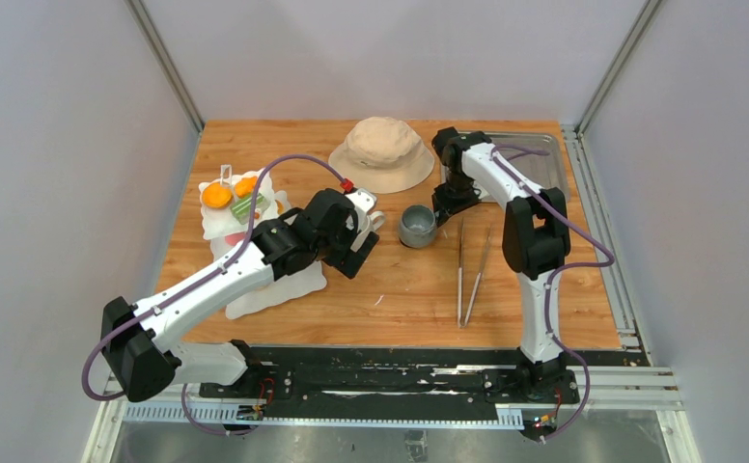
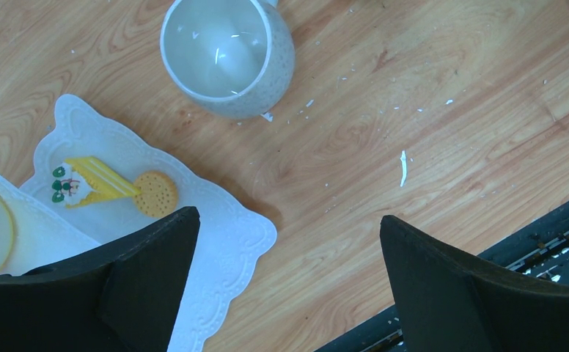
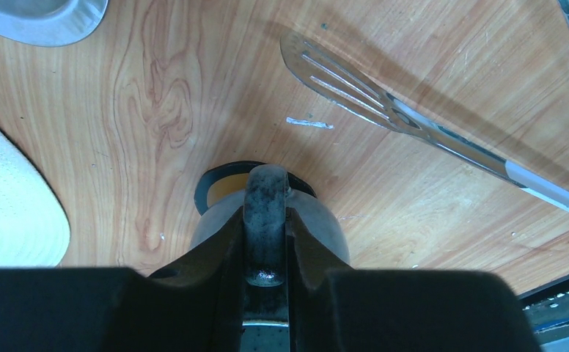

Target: Serve the afternoon tea

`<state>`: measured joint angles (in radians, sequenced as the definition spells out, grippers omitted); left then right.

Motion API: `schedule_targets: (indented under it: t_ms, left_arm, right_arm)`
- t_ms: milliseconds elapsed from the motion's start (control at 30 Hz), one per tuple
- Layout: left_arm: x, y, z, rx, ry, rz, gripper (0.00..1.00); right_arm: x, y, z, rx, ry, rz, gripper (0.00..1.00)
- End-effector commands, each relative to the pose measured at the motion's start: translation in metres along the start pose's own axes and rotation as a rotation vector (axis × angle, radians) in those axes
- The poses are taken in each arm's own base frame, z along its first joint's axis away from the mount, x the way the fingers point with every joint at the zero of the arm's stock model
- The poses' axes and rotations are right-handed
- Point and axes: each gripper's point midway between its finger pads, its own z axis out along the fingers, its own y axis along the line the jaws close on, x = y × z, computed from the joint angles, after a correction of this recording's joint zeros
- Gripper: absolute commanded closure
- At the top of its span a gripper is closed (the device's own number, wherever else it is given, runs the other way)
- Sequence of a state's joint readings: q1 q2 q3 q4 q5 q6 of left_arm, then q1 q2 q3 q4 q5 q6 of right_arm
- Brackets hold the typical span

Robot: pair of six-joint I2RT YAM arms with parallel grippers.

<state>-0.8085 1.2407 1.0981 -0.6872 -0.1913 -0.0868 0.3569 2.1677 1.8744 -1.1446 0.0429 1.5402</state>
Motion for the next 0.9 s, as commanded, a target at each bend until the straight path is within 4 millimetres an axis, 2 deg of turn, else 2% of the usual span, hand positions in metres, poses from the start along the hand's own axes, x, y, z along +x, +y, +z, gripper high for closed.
schedule_targets:
  t_ms: [0, 233, 467, 867]
  left_arm:
    - [0.0, -0.002, -0.004, 0.004, -0.012, 0.0, 0.02]
    - [0.0, -0.002, -0.005, 0.007, -0.012, -0.001, 0.02]
    - [0.0, -0.004, -0.004, 0.016, -0.012, -0.001, 0.02]
    - [-0.001, -0.004, -0.006, 0.021, -0.016, -0.004, 0.02]
  right_arm:
    - [-0.007, -0.008, 0.004, 0.028, -0.007, 0.006, 0.83]
    - [-0.01, 0.001, -0.003, -0.026, -0.025, -0.034, 0.78]
    - [-0.025, 0.007, -0.021, -0.073, -0.097, -0.059, 0.75]
    - [-0.019, 0.019, -0.019, -0.124, -0.065, -0.129, 0.71]
